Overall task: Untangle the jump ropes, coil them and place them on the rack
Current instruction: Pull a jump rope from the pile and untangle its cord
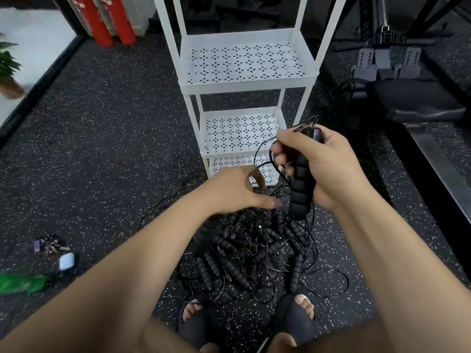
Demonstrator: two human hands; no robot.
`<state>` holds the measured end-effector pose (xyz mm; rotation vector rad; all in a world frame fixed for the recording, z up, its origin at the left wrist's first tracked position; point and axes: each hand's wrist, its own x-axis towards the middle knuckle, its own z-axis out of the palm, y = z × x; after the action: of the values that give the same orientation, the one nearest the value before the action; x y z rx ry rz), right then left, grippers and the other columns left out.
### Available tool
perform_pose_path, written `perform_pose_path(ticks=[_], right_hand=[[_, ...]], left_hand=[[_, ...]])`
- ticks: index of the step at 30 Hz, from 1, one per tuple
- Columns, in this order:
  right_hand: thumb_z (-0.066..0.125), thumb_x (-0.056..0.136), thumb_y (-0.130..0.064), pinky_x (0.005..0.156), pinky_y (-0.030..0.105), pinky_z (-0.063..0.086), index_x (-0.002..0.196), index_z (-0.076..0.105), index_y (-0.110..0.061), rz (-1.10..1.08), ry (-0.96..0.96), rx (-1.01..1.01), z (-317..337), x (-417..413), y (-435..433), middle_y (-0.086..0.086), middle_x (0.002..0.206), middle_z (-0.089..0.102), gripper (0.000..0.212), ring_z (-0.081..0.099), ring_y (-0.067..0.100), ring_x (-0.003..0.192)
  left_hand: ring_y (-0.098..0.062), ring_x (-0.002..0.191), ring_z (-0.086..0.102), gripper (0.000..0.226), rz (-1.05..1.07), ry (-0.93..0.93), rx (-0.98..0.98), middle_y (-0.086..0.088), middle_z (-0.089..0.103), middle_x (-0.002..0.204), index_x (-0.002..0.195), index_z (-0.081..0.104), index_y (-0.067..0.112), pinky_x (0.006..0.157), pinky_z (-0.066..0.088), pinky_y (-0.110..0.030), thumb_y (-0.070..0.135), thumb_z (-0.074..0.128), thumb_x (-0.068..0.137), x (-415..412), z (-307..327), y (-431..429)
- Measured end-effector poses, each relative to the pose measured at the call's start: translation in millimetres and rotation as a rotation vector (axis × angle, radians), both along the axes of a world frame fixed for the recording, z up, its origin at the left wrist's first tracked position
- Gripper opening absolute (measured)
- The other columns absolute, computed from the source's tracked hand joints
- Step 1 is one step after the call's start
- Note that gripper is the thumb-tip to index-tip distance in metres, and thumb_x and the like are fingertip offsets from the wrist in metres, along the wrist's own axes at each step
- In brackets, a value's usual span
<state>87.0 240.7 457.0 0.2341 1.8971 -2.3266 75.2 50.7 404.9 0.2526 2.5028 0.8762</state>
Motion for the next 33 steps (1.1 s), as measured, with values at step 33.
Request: perform_pose_path(ticks=[33], right_hand=[[0.087, 0.089, -0.013, 0.051, 0.030, 0.043, 0.091, 0.067, -0.010, 0.323, 0.024, 0.145, -9, 2, -5, 0.009, 0.075, 0.070, 0.020, 0.048, 0.017, 0.054]], left_hand=[[-0.028, 0.064, 0.065, 0.069, 0.197, -0.170, 0.582, -0.012, 0.069, 0.074, 0.089, 0.069, 0.026, 0.073, 0.052, -0.037, 0.084, 0.032, 0.097, 1, 16, -11]])
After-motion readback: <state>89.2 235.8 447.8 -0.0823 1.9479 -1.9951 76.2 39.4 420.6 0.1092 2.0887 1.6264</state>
